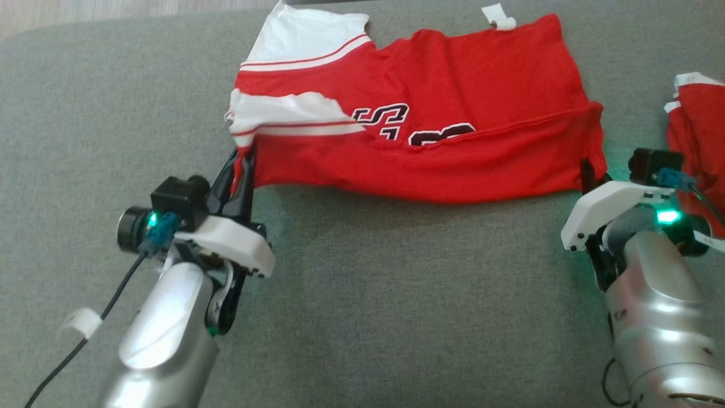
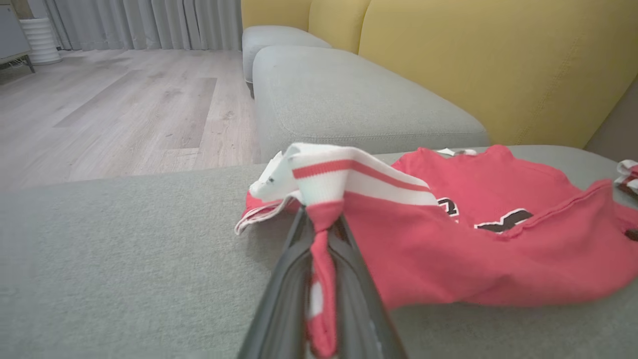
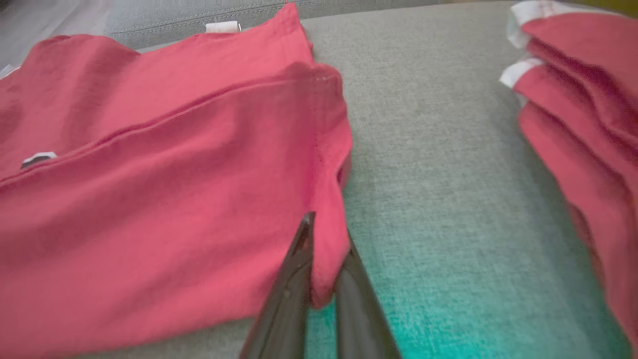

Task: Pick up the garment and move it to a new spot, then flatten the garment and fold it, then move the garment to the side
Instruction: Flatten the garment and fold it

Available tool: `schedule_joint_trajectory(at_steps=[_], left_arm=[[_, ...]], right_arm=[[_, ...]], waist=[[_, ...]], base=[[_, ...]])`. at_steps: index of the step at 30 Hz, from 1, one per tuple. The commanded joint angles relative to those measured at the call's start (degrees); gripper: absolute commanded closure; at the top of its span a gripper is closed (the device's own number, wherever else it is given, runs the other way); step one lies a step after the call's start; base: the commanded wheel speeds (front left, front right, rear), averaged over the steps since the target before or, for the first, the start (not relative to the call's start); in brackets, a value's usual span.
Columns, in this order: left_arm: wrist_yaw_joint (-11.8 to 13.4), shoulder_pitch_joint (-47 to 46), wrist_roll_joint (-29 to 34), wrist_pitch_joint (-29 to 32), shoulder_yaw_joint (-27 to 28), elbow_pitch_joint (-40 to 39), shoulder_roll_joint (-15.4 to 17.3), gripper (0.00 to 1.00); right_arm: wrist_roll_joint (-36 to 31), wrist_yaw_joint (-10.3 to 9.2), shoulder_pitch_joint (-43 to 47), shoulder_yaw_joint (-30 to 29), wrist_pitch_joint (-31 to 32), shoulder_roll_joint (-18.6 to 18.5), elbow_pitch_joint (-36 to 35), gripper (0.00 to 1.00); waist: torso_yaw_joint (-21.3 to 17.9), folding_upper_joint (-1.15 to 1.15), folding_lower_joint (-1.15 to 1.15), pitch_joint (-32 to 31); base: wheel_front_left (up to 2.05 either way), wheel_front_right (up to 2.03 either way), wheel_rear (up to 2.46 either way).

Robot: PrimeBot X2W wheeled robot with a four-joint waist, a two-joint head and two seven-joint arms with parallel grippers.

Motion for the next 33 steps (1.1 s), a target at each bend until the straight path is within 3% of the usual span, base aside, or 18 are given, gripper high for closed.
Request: schedule_joint_trajectory(at_steps=[1, 8, 17, 24, 32, 33], left_arm=[[0.73, -0.31, 0.19, 0.23, 1.86, -1.28, 2.0, 1.0], [0.35, 4.36, -0.24, 2.98, 0.81, 2.91, 4.28, 1.0], [0.11, 10.08, -1.75, 6.37, 0.01, 3.34, 5.71, 1.0], [0.6, 15.75, -2.7, 9.27, -1.19, -0.79, 6.4, 1.0], [2.02, 17.47, -2.48, 11.1, -2.28, -2.99, 6.42, 1.0], [2.21, 17.51, -2.48, 11.17, -2.3, -2.99, 6.39, 0.8]], right_arm=[[0.14, -0.04, -0.2, 0.68, -0.94, 0.28, -0.2, 1.0], [4.42, -0.04, 2.43, 2.37, -6.03, 0.28, 0.06, 1.0], [11.8, -0.04, 9.07, 6.56, -4.74, 0.28, -1.87, 1.0], [17.38, -0.04, 17.12, 7.85, -3.56, 0.28, -7.8, 1.0], [19.18, -0.04, 23.65, 7.8, -3.07, 0.28, -15.22, 1.0], [19.47, -0.04, 23.95, 7.46, -3.27, 0.28, -16.01, 0.66]], waist=[[-0.33, 0.0, 0.0, -0.7], [-2.01, 0.0, 0.0, -6.11], [-2.75, 0.0, 0.0, -11.25], [-2.58, 0.0, 0.0, -13.81], [-2.34, 0.0, 0.0, -13.55], [-2.35, 0.0, 0.0, -13.5]], base=[[0.0, 0.0, 0.0], [0.0, 0.0, 0.0], [0.0, 0.0, 0.0], [0.0, 0.0, 0.0], [0.0, 0.0, 0.0], [0.0, 0.0, 0.0]])
